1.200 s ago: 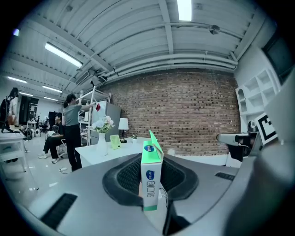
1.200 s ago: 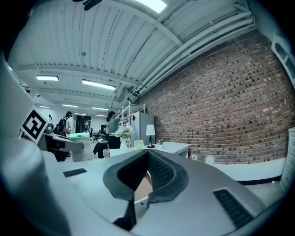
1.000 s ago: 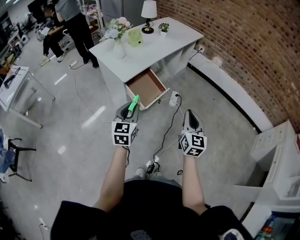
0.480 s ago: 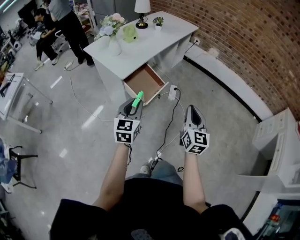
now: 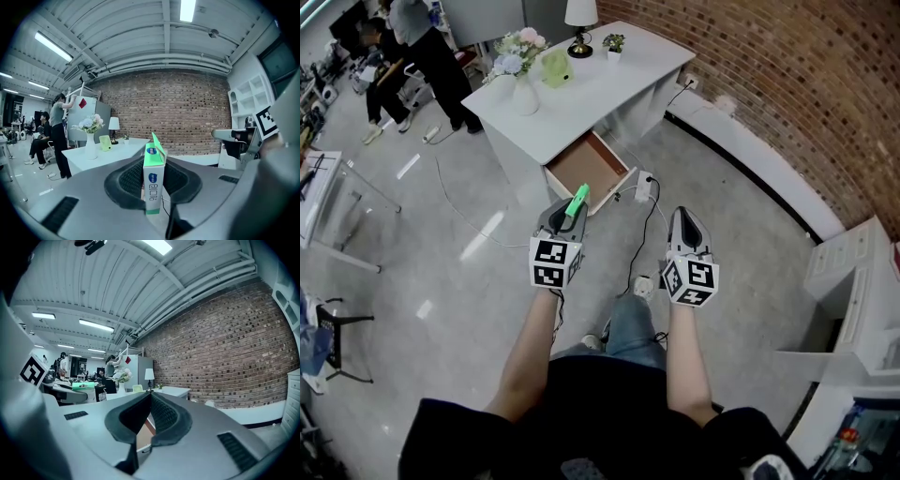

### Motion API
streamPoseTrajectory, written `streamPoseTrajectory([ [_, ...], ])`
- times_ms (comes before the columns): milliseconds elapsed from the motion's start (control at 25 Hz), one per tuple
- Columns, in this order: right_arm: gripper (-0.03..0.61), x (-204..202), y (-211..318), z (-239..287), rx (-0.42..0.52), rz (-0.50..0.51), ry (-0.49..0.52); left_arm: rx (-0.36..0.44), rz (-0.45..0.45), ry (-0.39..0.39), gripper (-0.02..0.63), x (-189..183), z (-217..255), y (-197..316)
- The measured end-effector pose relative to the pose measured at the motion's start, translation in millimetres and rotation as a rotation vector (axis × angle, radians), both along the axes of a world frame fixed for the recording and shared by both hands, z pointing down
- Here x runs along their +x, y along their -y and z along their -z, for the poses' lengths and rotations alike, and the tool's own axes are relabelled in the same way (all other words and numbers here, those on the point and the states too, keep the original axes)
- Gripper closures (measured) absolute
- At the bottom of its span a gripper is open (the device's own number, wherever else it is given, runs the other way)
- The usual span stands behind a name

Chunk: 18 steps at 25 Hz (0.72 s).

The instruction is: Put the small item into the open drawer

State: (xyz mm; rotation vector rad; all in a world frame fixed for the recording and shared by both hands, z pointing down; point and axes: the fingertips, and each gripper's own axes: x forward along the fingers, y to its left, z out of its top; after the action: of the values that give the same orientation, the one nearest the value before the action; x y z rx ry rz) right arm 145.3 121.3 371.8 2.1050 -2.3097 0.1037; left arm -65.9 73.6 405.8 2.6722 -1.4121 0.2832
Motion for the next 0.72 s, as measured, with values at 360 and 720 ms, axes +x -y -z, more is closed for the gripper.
streamPoseTrajectory([
  [360,0.577,-4.5,79.4,-2.7,0.006,0.077,-0.02,-0.003,0.055,0.003,0.526,2.4,-8.2,64.2],
  [720,0.577,14.7,228.2,-28.9,-0.04,0.232,-0.054,-0.052,0.187,-0.011,0.526,26.7,-39.3,173.7],
])
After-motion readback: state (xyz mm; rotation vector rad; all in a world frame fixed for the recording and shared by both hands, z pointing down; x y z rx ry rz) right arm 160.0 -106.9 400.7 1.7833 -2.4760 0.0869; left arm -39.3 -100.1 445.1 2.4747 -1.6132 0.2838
